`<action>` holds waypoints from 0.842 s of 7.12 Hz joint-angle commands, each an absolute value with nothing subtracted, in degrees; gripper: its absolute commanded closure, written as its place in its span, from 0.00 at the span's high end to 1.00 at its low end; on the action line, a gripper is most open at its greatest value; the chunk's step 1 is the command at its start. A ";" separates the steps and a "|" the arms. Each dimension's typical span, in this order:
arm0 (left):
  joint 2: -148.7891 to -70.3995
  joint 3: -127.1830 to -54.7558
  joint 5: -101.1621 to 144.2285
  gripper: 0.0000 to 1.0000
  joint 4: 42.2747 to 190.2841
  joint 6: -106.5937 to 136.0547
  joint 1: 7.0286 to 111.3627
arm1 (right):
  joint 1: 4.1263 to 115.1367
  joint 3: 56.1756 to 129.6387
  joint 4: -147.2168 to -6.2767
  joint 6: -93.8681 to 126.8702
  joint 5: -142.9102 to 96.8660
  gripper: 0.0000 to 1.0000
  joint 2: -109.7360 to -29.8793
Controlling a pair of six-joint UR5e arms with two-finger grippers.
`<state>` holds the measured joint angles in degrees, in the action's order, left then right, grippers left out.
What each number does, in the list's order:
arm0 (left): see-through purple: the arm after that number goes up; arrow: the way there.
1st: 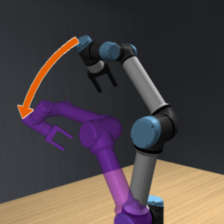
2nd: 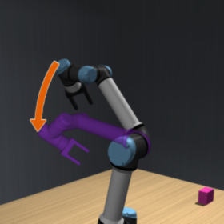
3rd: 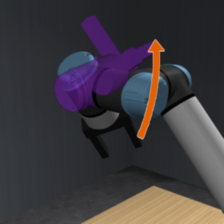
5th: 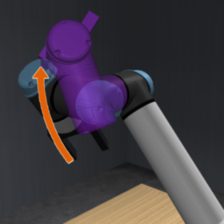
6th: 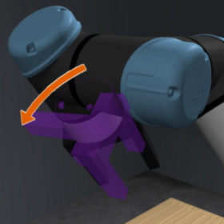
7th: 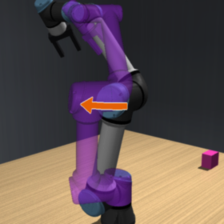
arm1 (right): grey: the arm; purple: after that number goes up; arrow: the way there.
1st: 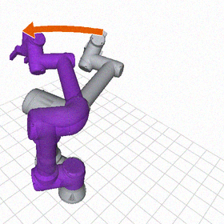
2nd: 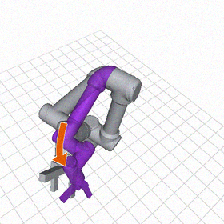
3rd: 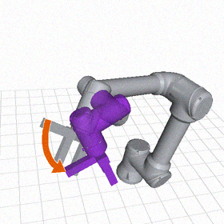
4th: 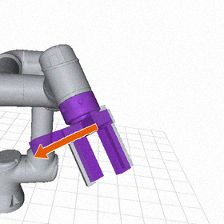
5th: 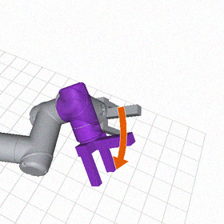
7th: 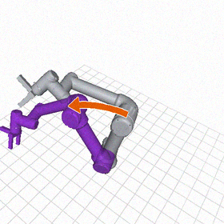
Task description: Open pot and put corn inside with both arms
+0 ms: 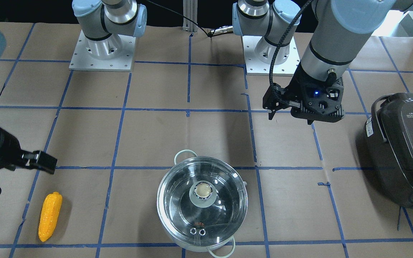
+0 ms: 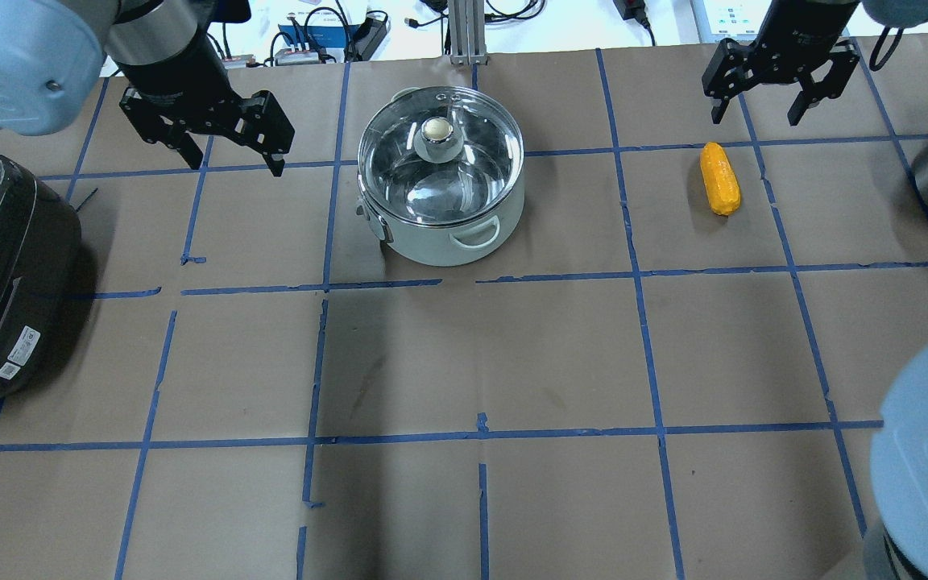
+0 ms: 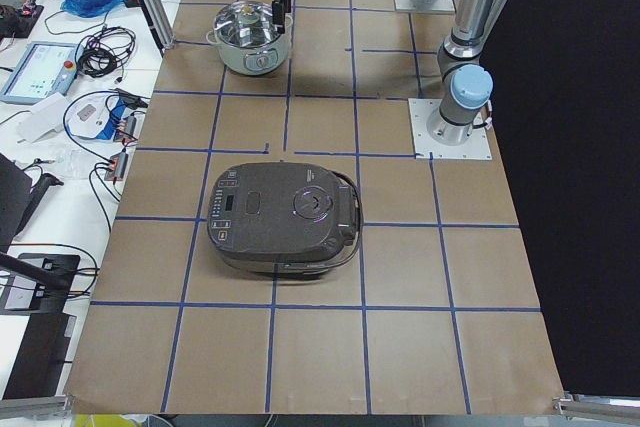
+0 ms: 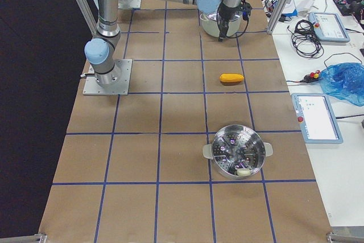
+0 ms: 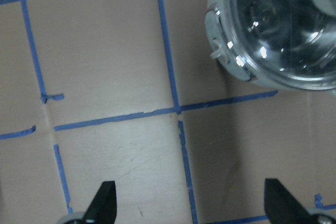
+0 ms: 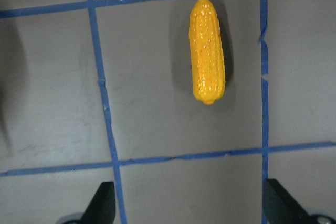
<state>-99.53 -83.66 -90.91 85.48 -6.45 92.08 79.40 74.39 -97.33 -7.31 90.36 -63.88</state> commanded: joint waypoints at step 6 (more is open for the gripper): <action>-122.94 -62.85 -90.97 1.00 81.65 7.91 105.91 | 78.05 84.29 -120.41 -12.30 90.09 0.63 -51.50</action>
<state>-120.85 -63.58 -90.79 82.08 7.63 105.55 78.11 83.29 -118.93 -12.29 90.13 -51.57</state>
